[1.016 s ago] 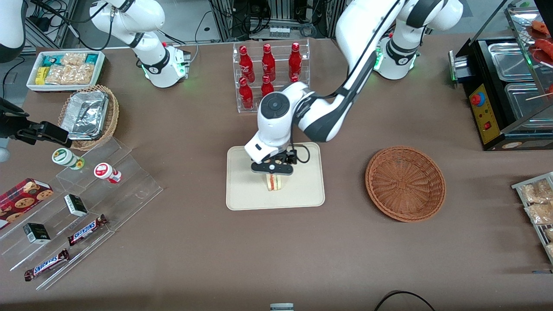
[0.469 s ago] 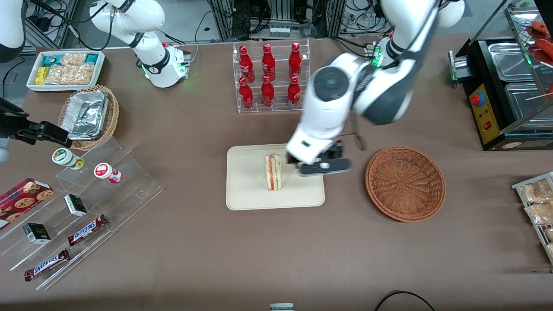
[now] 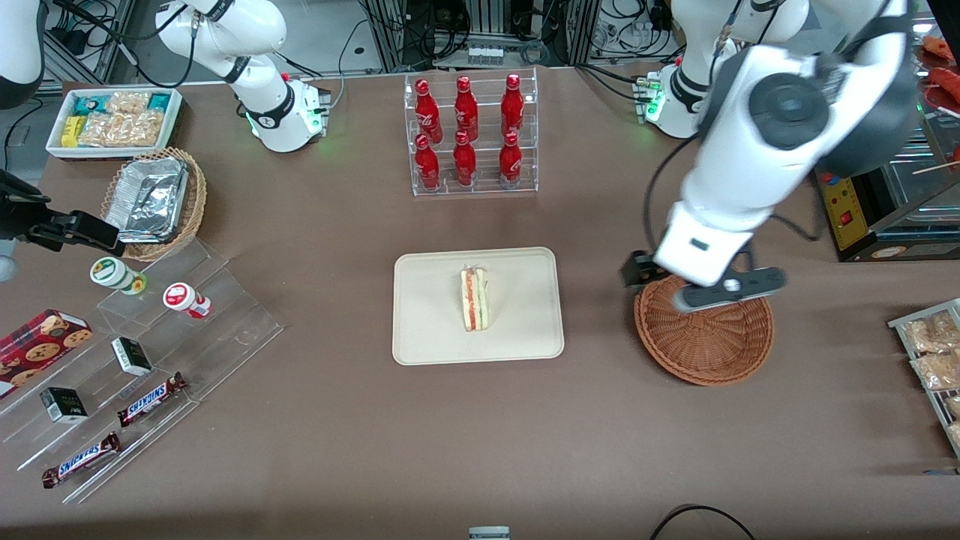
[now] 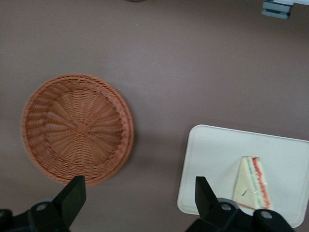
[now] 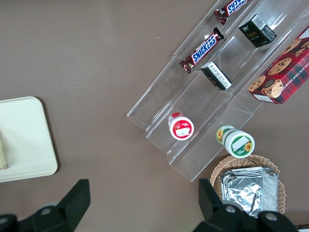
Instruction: Place sandwich from basket to tray
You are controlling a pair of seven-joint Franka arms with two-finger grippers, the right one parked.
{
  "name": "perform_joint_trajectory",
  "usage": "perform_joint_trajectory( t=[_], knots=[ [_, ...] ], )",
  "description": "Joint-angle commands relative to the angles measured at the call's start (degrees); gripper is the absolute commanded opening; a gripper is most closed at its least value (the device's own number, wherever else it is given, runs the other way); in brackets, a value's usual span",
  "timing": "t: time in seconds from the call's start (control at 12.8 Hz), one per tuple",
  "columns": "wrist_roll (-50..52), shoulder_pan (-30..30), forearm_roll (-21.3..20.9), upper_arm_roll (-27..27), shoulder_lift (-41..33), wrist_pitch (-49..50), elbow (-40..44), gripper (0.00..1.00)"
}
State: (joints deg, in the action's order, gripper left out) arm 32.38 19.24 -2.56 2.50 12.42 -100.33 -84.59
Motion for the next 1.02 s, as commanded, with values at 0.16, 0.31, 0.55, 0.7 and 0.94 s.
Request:
perform_joint_trajectory(
  t=[0.16,0.31,0.55,0.7,0.94],
  knots=[
    [-10.8,-6.3,0.6,0.7,-5.9,4.9,-3.0,1.0],
    [-15.1,-9.1,0.7,0.7,-7.4,6.9,-3.0,1.0],
    [-21.1,-12.6,0.7,0.7,-9.1,9.5,-3.0,1.0],
    [-25.2,-14.4,0.8,0.7,-10.0,10.9,-3.3,1.0],
    [-28.0,-16.9,2.0,0.7,-12.9,10.7,-6.2,1.0]
  ],
)
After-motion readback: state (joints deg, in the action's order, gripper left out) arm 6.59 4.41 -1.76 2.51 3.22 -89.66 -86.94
